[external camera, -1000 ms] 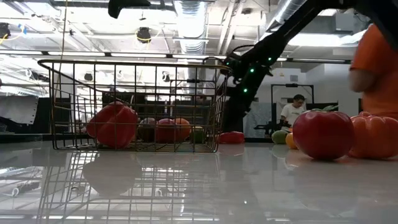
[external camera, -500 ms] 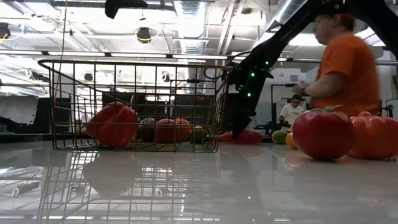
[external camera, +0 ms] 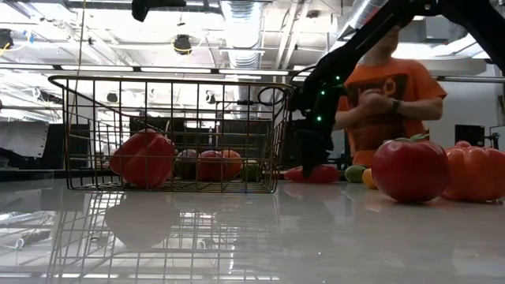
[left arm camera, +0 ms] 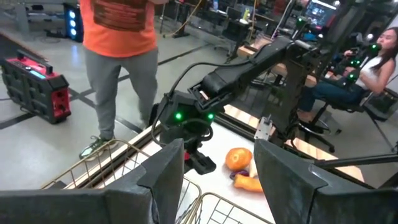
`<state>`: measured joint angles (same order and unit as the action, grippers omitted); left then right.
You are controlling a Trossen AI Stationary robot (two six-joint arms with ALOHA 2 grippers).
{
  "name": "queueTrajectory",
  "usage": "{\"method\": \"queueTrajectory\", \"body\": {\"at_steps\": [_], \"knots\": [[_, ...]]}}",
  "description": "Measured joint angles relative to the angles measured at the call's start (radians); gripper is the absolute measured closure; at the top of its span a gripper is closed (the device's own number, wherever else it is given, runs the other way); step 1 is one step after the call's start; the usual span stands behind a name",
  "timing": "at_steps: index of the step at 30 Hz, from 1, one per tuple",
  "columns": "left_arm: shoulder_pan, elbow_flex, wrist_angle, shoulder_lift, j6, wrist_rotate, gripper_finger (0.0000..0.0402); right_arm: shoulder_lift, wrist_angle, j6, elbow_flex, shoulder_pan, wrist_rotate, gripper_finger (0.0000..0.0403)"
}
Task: Sort produce into baskets
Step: Put the red jalapeno pepper into the bottom mesh basket
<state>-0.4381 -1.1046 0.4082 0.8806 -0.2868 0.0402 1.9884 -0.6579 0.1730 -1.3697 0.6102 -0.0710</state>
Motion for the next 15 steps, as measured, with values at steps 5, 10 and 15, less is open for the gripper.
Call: {"method": "queueTrajectory", "body": {"at_steps": [5, 10, 15], "knots": [[0.0, 0.0, -0.034, -0.013, -0.062, -0.001, 0.0219, 0.0, -0.068, -0.069, 0.0, -0.01, -0.001, 0.0195], [0.0, 0.0, -0.072, -0.031, -0.127, -0.001, 0.0219, -0.002, -0.155, -0.072, -0.001, -0.013, -0.017, 0.026], [0.0, 0.0, -0.046, -0.03, -0.198, 0.004, 0.0219, -0.033, -0.22, -0.114, 0.001, -0.033, -0.072, 0.0261]]}}
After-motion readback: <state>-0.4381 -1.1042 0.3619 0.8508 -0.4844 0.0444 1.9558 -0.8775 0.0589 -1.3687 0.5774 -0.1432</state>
